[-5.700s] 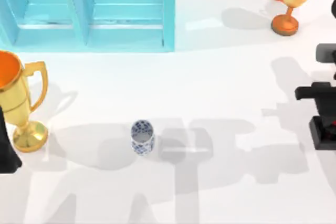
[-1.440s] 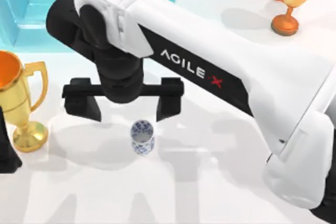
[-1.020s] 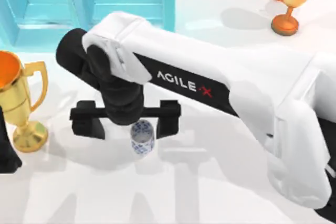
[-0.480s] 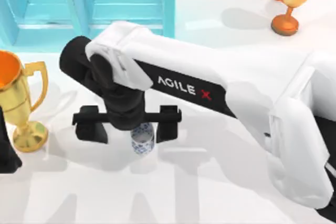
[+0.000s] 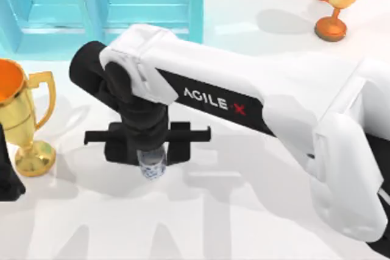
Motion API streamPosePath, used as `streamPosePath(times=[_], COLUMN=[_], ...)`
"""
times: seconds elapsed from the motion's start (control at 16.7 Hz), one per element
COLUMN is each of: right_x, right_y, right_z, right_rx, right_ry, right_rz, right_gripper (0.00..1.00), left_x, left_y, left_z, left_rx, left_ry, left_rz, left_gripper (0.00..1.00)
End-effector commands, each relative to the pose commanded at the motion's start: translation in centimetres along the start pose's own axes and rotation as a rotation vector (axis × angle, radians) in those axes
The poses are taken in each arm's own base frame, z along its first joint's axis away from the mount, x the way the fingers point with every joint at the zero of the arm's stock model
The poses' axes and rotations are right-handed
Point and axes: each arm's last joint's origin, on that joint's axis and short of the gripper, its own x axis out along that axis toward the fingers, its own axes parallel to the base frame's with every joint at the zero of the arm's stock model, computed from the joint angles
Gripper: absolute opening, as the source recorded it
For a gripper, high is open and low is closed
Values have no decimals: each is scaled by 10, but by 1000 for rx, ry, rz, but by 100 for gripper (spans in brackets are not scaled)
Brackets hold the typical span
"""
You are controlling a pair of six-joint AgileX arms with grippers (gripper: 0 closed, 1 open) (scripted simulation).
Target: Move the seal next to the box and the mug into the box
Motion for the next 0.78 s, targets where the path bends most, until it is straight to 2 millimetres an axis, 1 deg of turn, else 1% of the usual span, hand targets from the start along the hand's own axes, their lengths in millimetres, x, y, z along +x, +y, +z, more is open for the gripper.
streamPosePath(times=[0.18, 0.24, 0.78], right_x=[0, 0, 0], right_y=[0, 0, 0], right_z=[0, 0, -1], right_rx=[0, 0, -3], right_ry=[0, 0, 2], right_rz=[0, 0, -1], right_gripper=[2, 0, 0], left_x=[0, 0, 0], left_y=[0, 0, 0], left_z=[0, 0, 0], left_rx=[0, 0, 0], left_ry=[0, 0, 0], left_rz=[0, 0, 0], left_gripper=[100, 100, 100])
